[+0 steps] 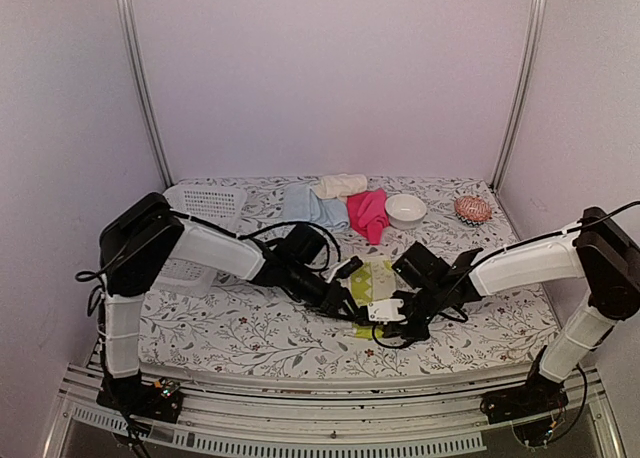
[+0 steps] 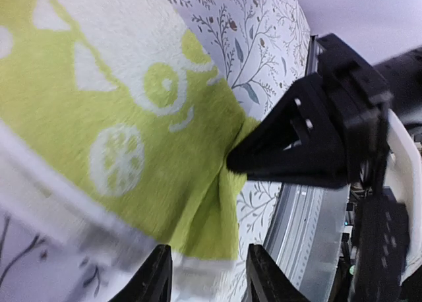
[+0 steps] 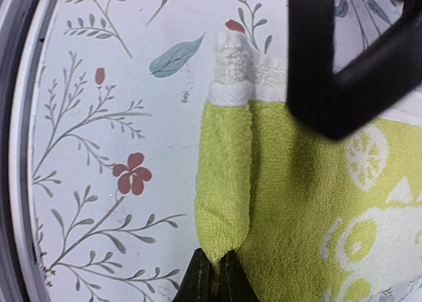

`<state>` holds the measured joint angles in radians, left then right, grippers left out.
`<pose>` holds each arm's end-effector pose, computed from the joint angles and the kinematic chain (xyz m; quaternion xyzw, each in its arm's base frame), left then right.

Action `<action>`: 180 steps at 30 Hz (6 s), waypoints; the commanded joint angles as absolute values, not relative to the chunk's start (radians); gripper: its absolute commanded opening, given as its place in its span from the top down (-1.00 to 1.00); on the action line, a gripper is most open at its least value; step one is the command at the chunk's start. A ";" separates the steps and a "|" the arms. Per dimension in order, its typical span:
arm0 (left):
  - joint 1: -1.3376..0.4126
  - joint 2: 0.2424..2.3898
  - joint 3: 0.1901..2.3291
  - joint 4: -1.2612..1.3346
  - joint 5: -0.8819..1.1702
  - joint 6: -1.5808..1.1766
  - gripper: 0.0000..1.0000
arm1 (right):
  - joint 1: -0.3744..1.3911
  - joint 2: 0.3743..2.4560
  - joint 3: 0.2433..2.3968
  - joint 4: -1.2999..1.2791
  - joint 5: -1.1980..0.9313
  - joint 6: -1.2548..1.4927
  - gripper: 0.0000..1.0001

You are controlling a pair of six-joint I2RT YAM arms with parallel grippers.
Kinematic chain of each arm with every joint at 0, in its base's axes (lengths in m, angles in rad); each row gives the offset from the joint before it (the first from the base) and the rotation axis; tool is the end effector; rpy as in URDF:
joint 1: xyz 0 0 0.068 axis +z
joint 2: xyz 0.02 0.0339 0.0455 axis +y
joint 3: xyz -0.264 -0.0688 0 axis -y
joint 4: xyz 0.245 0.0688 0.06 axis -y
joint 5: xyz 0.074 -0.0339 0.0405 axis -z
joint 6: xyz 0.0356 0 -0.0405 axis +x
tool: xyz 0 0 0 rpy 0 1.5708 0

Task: Roll the towels
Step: Roll the towel at the center of the board.

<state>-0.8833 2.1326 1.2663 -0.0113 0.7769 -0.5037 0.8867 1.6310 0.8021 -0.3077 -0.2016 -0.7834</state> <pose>0.2527 -0.3470 0.1127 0.2906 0.8306 -0.4749 0.0141 0.1787 0.2304 0.1382 -0.7348 0.6360 0.1092 0.2089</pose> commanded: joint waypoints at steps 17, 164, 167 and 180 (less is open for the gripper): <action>-1.265 1.786 0.967 0.233 0.028 0.228 0.20 | 0.588 2.175 1.244 -1.151 -0.946 -0.948 0.94; -1.198 1.313 0.610 0.252 -0.213 -0.159 0.34 | 0.752 2.337 1.440 -1.159 -0.866 -0.933 0.94; -1.278 1.345 0.626 0.254 -0.187 -0.031 0.35 | 0.752 2.339 1.449 -1.152 -0.850 -0.919 0.94; -1.440 1.749 0.918 0.054 -0.280 0.247 0.18 | 0.752 2.394 1.452 -1.133 -0.837 -0.889 0.93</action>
